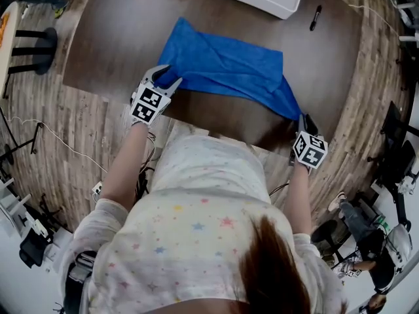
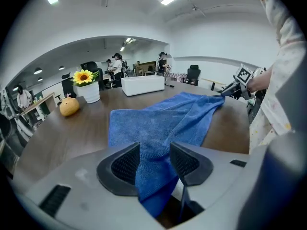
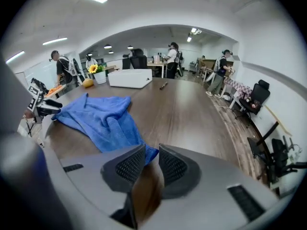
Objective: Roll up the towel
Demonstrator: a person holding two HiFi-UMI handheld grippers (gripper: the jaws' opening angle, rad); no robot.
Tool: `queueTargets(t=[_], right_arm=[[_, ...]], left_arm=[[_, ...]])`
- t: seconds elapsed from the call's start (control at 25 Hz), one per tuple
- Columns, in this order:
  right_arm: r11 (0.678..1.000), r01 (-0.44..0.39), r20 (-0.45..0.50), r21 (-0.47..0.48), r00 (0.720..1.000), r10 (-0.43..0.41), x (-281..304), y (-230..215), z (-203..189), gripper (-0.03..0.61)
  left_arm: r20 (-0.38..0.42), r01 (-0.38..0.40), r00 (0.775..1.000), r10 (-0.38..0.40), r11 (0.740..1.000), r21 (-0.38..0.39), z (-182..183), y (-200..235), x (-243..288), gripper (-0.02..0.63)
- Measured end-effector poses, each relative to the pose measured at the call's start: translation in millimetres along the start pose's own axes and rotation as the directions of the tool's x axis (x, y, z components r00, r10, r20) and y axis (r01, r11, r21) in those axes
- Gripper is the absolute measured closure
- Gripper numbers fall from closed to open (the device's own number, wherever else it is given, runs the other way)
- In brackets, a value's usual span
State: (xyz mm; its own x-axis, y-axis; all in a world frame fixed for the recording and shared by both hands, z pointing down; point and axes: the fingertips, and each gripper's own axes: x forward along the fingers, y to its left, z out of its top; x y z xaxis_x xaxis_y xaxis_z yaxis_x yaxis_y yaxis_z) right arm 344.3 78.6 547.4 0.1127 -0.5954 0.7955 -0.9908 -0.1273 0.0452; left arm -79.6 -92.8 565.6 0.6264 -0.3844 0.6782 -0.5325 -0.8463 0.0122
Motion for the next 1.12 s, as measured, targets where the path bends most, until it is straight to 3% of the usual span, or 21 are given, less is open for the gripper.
queueTargets(t=[0.08,0.16,0.24,0.32,0.48,0.52,0.6,0.64,0.68,0.72,1.0,1.12], right_arm=[[0.997,-0.057,0.063,-0.047,0.996,0.06,-7,17,15,0.491],[0.982,-0.174,0.092,-0.077,0.979,0.181,-12,45,24,0.5],[0.949,-0.301,0.054,-0.093,0.95,0.306,-10,75,20,0.512],[0.922,-0.369,-0.007,-0.121,0.929,0.371,-2,98,11,0.494],[0.896,-0.364,-0.109,-0.256,0.931,0.348,24,118,-7,0.442],[0.893,-0.338,-0.115,-0.299,0.941,0.318,30,118,-8,0.449],[0.89,-0.286,-0.106,-0.354,0.958,0.266,38,112,-2,0.528],[0.893,-0.279,-0.102,-0.353,0.96,0.26,39,110,2,0.546],[0.897,-0.282,-0.096,-0.341,0.959,0.265,39,109,7,0.549],[0.9,-0.289,-0.087,-0.327,0.957,0.276,38,108,14,0.551],[0.874,-0.442,-0.085,-0.202,0.897,0.434,9,106,31,0.552],[0.844,-0.504,-0.135,-0.184,0.863,0.487,-5,108,16,0.552]], left_arm=[[0.016,-0.006,1.0,0.005,1.0,0.006,2,-2,-10,0.44],[0.038,0.016,0.999,-0.016,1.0,0.013,5,-12,-16,0.44],[0.042,0.075,0.996,-0.076,0.997,0.029,5,-30,-13,0.44],[0.015,0.127,0.992,-0.128,0.99,0.063,0,-46,-4,0.44],[-0.075,0.197,0.979,-0.189,0.975,0.106,-15,-64,13,0.44],[-0.099,0.206,0.976,-0.195,0.971,0.118,-20,-65,17,0.44],[-0.128,0.213,0.972,-0.195,0.967,0.139,-24,-64,20,0.44],[-0.133,0.208,0.973,-0.189,0.966,0.151,-23,-62,20,0.452],[-0.132,0.2,0.975,-0.18,0.966,0.165,-21,-60,19,0.547],[-0.127,0.196,0.976,-0.175,0.964,0.178,-17,-59,17,0.577],[-0.107,0.263,0.964,-0.244,0.938,0.228,-12,-70,-5,0.58],[-0.092,0.286,0.958,-0.272,0.929,0.234,-14,-78,-20,0.58]])
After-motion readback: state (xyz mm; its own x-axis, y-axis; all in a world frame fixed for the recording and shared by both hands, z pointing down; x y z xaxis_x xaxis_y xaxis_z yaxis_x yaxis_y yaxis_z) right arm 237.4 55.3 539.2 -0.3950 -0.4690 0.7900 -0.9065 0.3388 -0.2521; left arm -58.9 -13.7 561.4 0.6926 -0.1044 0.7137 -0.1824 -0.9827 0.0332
